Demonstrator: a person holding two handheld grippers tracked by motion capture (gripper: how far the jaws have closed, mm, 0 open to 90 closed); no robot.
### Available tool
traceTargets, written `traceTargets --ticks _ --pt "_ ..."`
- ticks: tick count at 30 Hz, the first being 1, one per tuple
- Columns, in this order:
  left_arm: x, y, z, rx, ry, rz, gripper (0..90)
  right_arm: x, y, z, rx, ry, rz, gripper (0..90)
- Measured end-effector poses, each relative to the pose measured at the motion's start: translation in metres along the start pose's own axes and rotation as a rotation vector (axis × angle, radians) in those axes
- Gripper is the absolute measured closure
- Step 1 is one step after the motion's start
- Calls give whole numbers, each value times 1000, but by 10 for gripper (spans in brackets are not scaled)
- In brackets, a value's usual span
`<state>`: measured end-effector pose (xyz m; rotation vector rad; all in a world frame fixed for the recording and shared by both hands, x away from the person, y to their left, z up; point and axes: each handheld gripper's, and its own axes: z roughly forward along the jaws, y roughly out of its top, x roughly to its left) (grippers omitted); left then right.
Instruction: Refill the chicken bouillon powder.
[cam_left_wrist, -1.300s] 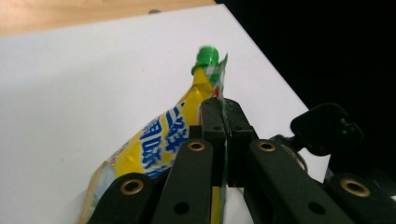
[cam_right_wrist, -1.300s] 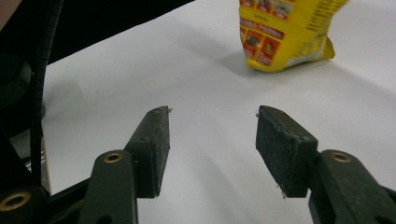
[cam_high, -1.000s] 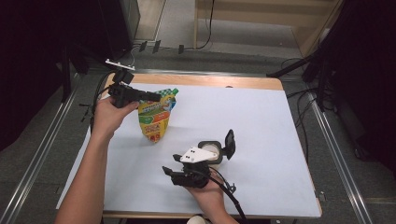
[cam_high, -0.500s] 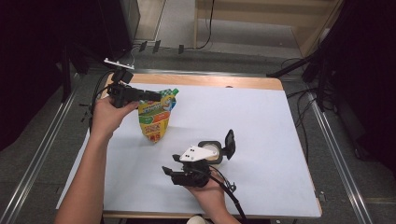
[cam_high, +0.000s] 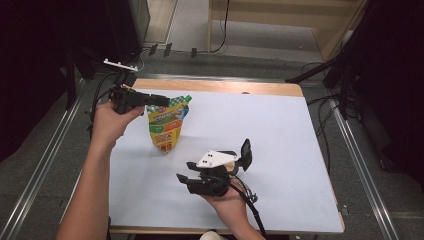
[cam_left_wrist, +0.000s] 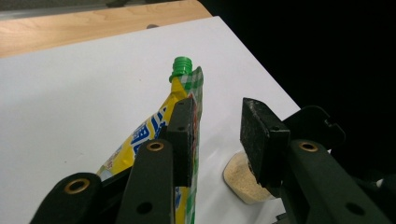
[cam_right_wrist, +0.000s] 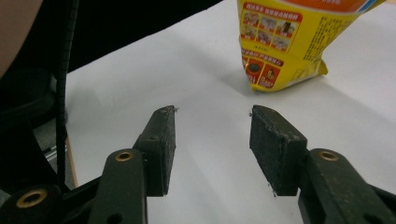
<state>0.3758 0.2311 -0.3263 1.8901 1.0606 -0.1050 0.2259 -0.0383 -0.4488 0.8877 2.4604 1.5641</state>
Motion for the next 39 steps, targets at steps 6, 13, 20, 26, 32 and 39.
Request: traceTargets --ticks 6,13,20,26,32,39 --pt "4 -1 -4 -8 17 -13 643 -4 4 -5 11 0 10 525" --pt "10 -2 -13 -33 16 -26 639 -7 10 -12 25 2 10 542" --pt "13 -3 -21 -49 35 -36 630 -11 14 -19 42 17 18 547" --pt "20 -6 -26 -38 48 -73 597 -16 18 -26 49 21 27 547" --pt "24 -9 -37 -62 67 -84 581 -22 22 -35 47 20 39 551" --pt "36 -16 -49 -77 104 -102 569 -28 26 -42 56 22 39 562"
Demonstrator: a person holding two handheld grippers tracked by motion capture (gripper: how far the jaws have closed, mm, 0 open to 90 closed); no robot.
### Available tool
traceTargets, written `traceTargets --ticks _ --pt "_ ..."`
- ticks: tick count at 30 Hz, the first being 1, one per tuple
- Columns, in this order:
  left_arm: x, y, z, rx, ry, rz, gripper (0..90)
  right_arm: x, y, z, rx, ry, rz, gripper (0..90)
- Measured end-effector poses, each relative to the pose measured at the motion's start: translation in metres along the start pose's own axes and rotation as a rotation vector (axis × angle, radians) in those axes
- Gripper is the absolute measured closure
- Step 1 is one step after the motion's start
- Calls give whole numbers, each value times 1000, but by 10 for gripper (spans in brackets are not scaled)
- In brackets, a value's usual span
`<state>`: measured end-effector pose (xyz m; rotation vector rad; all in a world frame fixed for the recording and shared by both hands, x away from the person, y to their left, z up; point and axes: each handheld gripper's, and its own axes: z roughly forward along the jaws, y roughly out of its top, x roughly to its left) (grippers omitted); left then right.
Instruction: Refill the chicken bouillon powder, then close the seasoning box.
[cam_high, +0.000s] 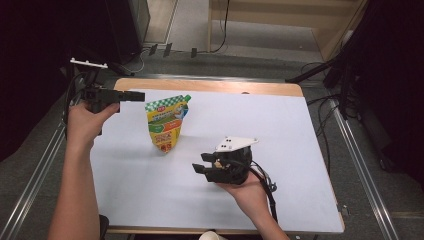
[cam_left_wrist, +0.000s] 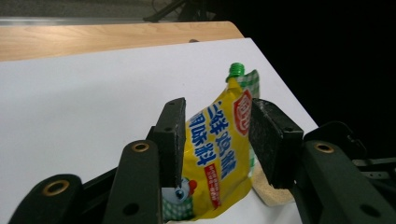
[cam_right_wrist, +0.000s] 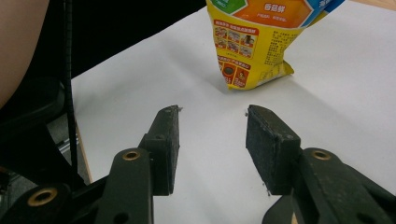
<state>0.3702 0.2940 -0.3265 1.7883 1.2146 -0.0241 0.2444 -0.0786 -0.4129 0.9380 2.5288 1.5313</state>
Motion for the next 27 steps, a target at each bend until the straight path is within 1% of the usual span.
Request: traceTargets --ticks 1,2,5,6,7,10,12,14,16,17,18,19,21,23,26,27 --pt "2 -1 0 -4 11 2 570 -1 1 -1 -1 2 0 564" --pt "5 -2 -1 -5 13 -3 571 -1 1 -3 2 1 2 565" --pt "11 -5 1 0 12 -11 574 -4 3 -6 0 2 1 570" --pt "11 -5 1 0 12 -11 570 -4 3 -6 0 2 1 570" --pt "16 -6 3 5 14 -22 565 -6 5 -9 1 -1 5 576" --pt "23 -10 4 6 14 -22 543 -10 6 -13 -2 -2 11 585" --pt "26 -12 6 -3 17 -39 514 -12 7 -17 -2 -2 7 594" --pt "28 -13 7 -3 21 -40 507 -14 9 -21 -3 -3 15 603" --pt "33 -16 12 7 28 -56 503 -17 10 -25 -12 -7 14 608" --pt "33 -16 12 7 28 -56 497 -17 10 -25 -12 -7 14 608" --pt "36 -17 14 7 21 -71 485 -19 11 -29 -15 -11 18 618" --pt "37 -18 15 7 15 -75 480 -20 12 -31 -15 -16 15 624" --pt "39 -19 17 11 10 -76 473 -22 13 -36 -21 -22 18 633" --pt "41 -20 19 13 15 -76 467 -24 14 -41 -28 -28 22 649" --pt "42 -21 21 16 27 -55 462 -28 15 -48 -32 -43 26 671" --pt "42 -21 21 16 27 -55 462 -28 15 -48 -32 -43 26 671"
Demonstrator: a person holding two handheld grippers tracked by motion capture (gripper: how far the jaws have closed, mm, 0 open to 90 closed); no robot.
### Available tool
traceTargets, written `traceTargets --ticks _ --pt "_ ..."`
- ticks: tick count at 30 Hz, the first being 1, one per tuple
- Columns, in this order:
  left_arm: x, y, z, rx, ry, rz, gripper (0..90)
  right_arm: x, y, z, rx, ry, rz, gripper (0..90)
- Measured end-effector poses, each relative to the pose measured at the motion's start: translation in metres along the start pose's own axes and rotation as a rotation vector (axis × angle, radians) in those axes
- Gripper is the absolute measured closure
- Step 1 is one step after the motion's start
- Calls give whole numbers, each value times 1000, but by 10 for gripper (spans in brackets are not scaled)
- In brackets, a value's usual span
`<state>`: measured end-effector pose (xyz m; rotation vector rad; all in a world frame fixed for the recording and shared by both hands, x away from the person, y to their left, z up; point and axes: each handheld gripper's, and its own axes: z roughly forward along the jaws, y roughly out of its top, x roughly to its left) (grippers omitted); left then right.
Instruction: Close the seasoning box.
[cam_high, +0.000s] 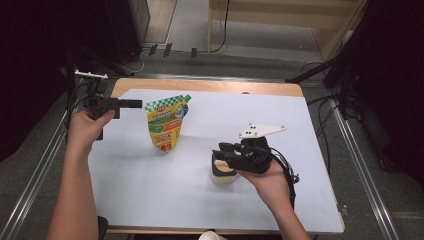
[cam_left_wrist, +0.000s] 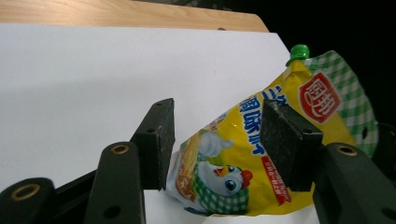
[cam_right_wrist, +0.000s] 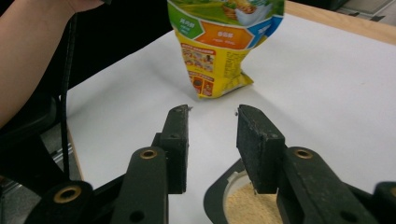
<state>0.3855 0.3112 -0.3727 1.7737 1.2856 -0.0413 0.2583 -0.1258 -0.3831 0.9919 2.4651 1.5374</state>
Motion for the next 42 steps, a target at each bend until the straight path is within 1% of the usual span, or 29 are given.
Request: traceTargets --ticks 1,5,7,8,10,13,15,16,17,19,20,21,22,24,28,32,35,36,42 --pt "1 -1 2 0 -2 9 462 -3 1 -5 -2 -8 3 681" --pt "4 -2 6 5 11 7 452 -9 2 -13 -9 -35 5 699" --pt "4 -3 6 4 12 9 451 -11 2 -15 -11 -39 10 705" --pt "5 -3 8 8 14 12 449 -15 2 -19 -15 -50 15 722" --pt "5 -3 9 10 16 8 440 -19 2 -22 -21 -60 21 739" --pt "4 -4 11 16 16 13 434 -26 0 -27 -20 -80 31 773" --pt "4 -4 13 20 18 18 431 -31 -1 -30 -20 -82 43 809" --pt "4 -4 13 20 18 18 428 -31 -1 -30 -20 -82 43 809" --pt "4 -4 13 21 17 19 425 -35 -2 -33 -22 -88 52 842" --pt "4 -4 13 23 16 20 421 -39 -3 -36 -24 -96 54 874" --pt "4 -4 13 23 18 20 421 -39 -3 -36 -24 -96 54 874" --pt "4 -5 14 24 15 17 418 -44 -5 -39 -22 -113 59 892" --pt "4 -5 14 24 14 17 417 -46 -5 -40 -22 -119 64 900" --pt "3 -5 14 25 15 17 412 -50 -6 -43 -40 -116 77 900" --pt "3 -5 15 25 15 22 411 -54 -7 -49 -50 -135 86 900" --pt "2 -5 16 27 19 29 411 -58 -10 -48 -34 -146 93 900" --pt "2 -5 16 27 20 30 410 -61 -12 -46 -24 -145 101 900" --pt "2 -5 16 25 18 30 408 -63 -14 -43 -14 -147 106 900" --pt "2 -5 16 29 20 29 405 -64 -15 -41 -15 -141 110 900"
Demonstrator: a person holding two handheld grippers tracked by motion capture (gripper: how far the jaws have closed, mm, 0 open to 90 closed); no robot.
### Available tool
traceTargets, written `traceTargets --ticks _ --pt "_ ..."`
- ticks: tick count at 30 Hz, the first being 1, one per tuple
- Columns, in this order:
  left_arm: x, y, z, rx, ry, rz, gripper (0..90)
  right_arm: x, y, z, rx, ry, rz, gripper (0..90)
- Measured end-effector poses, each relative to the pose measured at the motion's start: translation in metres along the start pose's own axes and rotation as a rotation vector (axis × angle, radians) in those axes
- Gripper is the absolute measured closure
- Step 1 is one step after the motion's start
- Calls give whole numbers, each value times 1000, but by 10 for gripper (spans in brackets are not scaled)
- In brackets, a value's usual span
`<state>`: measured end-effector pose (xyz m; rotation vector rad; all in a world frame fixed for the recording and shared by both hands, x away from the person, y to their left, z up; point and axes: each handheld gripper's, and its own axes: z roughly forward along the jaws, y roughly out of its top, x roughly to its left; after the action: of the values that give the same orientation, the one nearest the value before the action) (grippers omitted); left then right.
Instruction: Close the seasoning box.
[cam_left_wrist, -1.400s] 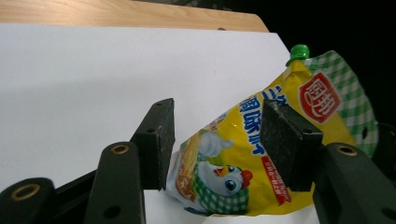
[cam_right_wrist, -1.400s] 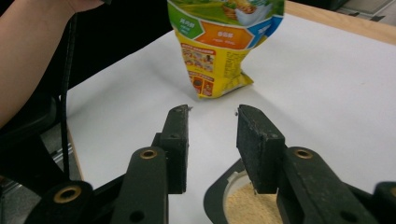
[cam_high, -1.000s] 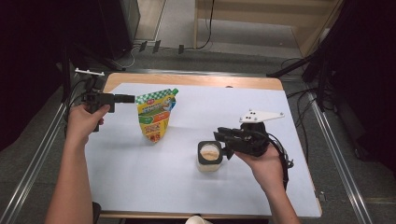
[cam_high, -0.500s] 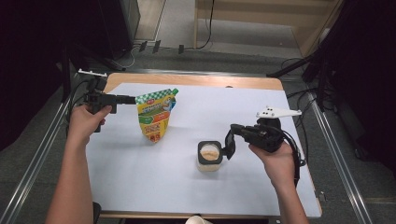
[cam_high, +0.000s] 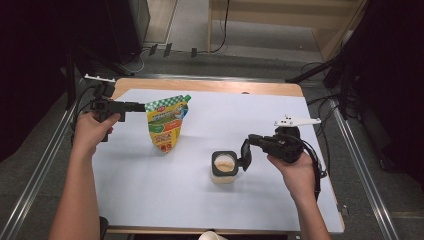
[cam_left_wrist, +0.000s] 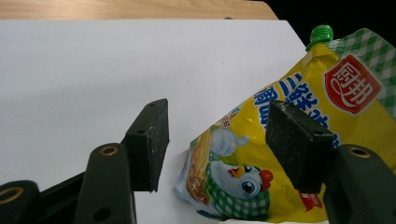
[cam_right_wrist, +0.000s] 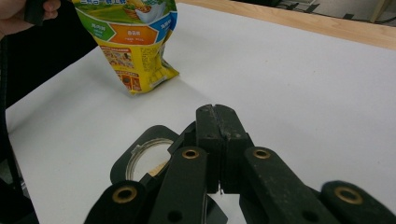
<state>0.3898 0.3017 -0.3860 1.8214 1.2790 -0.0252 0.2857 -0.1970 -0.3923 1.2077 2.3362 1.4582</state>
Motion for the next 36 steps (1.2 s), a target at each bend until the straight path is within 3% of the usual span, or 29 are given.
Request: traceTargets --ticks 12,19,36 --pt "-1 0 2 3 -2 11 404 8 -4 16 33 50 -8 900" --pt "-2 0 3 8 3 11 402 13 -6 22 22 71 -9 900" --pt "0 0 4 9 -4 3 395 34 -16 53 97 122 -79 900"
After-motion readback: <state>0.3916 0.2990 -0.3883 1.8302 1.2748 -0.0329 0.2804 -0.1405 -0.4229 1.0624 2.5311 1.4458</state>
